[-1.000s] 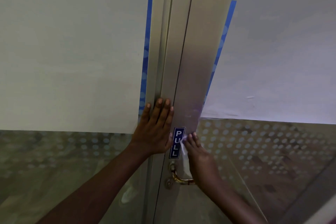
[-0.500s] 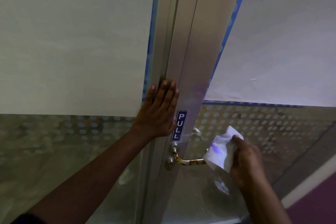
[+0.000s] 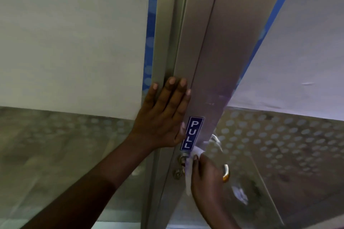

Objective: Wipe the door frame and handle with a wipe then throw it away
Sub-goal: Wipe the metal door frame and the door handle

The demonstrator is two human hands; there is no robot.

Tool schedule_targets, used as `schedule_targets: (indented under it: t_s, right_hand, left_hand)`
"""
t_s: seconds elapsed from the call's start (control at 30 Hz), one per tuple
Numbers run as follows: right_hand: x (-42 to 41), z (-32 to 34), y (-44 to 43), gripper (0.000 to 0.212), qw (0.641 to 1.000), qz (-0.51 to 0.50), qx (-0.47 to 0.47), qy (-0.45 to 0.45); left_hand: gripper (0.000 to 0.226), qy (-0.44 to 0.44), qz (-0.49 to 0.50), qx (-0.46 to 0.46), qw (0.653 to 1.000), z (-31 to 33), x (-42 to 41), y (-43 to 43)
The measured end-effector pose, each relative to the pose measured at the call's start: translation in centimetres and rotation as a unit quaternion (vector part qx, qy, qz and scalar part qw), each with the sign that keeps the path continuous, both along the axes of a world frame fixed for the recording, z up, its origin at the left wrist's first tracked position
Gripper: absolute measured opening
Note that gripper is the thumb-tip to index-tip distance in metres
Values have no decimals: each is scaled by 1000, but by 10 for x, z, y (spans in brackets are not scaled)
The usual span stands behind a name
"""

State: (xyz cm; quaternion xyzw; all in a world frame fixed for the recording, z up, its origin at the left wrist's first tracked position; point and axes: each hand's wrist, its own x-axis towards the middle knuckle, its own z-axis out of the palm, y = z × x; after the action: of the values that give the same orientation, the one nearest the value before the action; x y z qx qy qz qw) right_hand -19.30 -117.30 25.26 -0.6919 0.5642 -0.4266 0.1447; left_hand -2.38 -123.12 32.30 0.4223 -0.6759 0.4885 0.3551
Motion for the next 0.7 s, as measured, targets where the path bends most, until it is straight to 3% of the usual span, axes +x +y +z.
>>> schedule_targets:
  t_s: [0.17,0.3,0.53,0.7]
  right_hand:
    - [-2,-20,-5,18,985,41,-2,166]
    - [11,-19,-1,25,936,24,-35,349]
    - [40,-12,9,20,870,-16,24,492]
    - [50,-8,13,38,855,-45,25,516]
  left_hand:
    - [71,1,14,3,1000,-2,0,0]
    - [71,7,12,7,1000,-2,-2,2]
    - [74,4,1,10,1000,-2,1,2]
    - [74,8,-10,8,1000,-3,1,0]
